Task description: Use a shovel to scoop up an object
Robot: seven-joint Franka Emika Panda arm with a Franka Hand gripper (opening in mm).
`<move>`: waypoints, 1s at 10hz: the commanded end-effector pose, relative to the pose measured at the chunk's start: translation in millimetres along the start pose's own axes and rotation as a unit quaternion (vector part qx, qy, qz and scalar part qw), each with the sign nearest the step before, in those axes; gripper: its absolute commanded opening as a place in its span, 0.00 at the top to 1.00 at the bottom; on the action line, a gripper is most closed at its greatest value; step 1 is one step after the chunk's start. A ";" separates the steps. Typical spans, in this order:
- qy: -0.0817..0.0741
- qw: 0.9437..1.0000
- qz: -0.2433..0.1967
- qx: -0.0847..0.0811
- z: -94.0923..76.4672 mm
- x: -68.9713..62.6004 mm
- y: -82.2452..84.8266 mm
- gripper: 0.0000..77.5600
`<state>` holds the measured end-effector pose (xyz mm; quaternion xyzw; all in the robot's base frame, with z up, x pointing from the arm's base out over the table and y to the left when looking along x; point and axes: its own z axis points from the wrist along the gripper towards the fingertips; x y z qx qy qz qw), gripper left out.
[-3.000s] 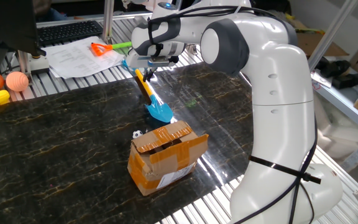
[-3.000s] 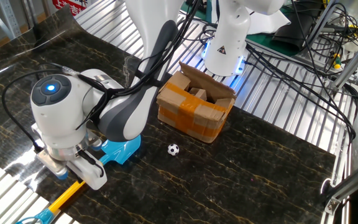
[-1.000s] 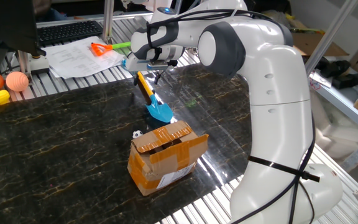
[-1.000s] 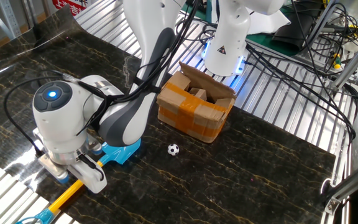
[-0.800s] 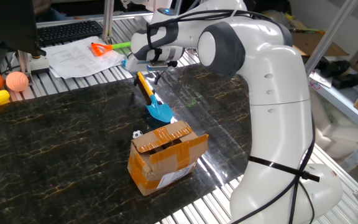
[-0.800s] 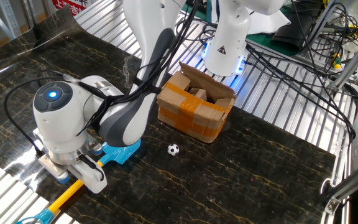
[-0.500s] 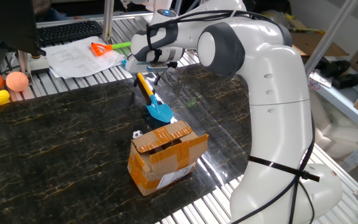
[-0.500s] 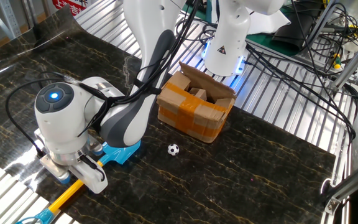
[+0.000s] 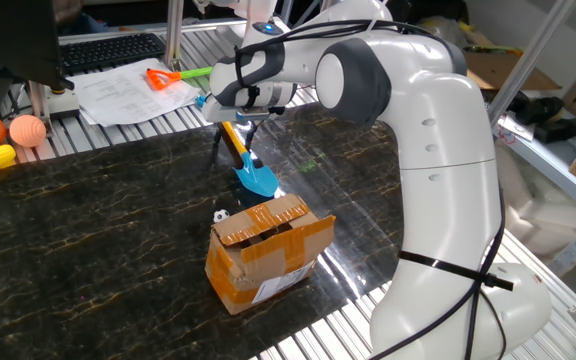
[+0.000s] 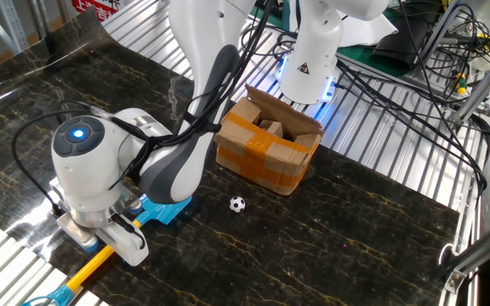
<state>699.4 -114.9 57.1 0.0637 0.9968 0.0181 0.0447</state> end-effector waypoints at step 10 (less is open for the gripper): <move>-0.008 1.000 -0.003 0.013 -2.7 -1.7 -0.1 0.98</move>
